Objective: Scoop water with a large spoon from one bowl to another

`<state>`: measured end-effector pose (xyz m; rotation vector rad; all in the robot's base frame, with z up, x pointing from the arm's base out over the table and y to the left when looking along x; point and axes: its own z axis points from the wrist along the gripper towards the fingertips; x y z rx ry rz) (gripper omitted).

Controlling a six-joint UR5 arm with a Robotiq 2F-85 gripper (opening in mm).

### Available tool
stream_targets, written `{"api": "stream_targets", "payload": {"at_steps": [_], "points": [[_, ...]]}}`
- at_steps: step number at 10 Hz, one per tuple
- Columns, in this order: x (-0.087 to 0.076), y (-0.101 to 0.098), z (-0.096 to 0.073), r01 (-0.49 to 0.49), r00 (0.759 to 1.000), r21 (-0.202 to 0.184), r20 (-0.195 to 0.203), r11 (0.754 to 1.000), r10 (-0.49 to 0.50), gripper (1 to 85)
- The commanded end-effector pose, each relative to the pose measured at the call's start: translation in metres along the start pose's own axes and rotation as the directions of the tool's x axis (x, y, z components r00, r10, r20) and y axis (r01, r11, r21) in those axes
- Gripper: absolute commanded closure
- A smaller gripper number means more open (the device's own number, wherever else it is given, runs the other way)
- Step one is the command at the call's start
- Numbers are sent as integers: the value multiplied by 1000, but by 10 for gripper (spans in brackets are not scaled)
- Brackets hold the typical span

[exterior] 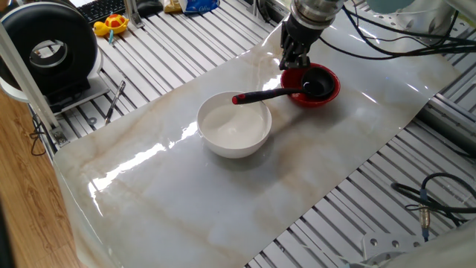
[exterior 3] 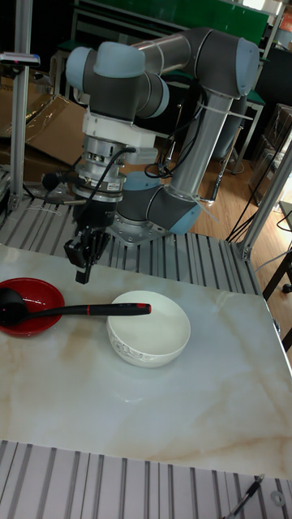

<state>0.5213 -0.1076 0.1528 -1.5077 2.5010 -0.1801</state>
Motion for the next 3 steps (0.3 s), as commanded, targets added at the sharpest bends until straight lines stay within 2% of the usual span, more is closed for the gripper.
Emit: {"api": "stream_targets", "payload": {"at_steps": [1, 3], "points": [[1, 0, -4, -43, 999, -6, 1, 999, 43, 843], [6, -2, -3, -55, 998, 2, -17, 998, 55, 843]]}}
